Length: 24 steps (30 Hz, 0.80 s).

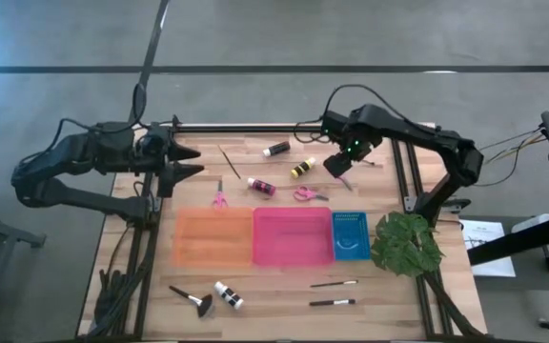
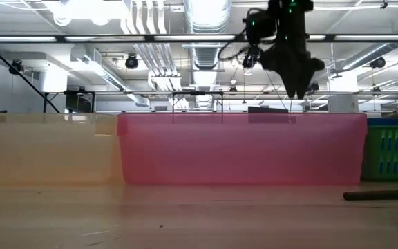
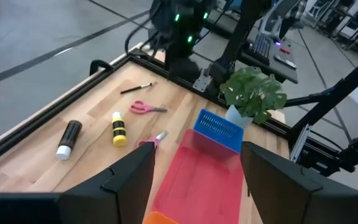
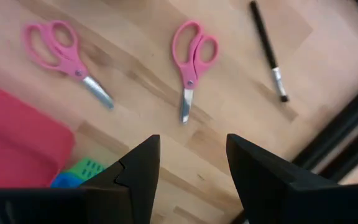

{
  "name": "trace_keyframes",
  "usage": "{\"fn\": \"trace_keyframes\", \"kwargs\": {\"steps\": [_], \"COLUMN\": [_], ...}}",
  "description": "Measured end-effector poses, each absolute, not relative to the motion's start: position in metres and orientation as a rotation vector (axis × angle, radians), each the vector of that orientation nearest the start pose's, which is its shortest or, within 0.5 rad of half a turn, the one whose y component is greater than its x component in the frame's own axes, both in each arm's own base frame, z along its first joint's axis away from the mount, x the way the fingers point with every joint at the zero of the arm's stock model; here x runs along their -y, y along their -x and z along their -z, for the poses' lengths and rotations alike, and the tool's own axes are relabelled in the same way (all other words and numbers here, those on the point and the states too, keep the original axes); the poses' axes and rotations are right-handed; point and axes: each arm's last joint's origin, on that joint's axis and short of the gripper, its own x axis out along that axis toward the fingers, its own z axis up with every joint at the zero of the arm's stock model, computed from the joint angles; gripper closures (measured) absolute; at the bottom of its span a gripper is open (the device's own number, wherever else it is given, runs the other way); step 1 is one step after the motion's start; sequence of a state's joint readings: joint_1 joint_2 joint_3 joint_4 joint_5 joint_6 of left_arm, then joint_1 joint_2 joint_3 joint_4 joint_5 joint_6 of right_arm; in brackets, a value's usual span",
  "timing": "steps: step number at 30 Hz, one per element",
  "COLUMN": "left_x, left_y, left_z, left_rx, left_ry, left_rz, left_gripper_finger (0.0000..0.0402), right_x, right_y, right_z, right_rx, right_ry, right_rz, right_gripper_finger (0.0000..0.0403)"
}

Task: Pick & Place Paint Supplies
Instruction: Put the top pink scissors into the pink bin

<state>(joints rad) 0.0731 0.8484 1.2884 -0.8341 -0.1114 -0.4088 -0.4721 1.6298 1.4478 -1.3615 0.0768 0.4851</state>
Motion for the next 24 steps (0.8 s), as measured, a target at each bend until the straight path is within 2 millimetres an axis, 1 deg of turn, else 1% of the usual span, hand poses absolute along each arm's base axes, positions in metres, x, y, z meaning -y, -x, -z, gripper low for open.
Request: {"fn": "trace_keyframes", "kwargs": {"steps": [3,6,8,14,20,24], "left_x": [-0.013,-0.013,-0.013,-0.013,-0.014,-0.014], "left_y": [-0.130,-0.130,-0.130,-0.130,-0.130,-0.130], "left_z": [-0.423,-0.423,-0.423,-0.424,-0.424,-0.424], "left_rx": [-0.353,-0.353,-0.351,-0.341,-0.337,-0.337], "left_ry": [0.395,0.395,0.394,0.391,0.397,0.400], "left_rz": [-0.260,-0.261,-0.262,-0.279,-0.290,-0.290], "left_gripper_finger": [0.0154,0.0154,0.0154,0.0154,0.0154,0.0154], "right_x": [0.131,0.130,0.131,0.137,0.153,0.164], "right_y": [-0.255,-0.256,-0.257,-0.268,-0.277,-0.282], "right_z": [-0.259,-0.236,-0.226,-0.206,-0.189,-0.181], "right_rx": [-1.416,-1.397,-1.397,-1.389,-1.404,-1.430], "right_ry": [-0.721,-0.758,-0.761,-0.752,-0.754,-0.749], "right_rz": [0.816,0.785,0.786,0.776,0.779,0.742], "right_gripper_finger": [0.0223,0.0223,0.0223,0.0223,0.0223,0.0223]}}
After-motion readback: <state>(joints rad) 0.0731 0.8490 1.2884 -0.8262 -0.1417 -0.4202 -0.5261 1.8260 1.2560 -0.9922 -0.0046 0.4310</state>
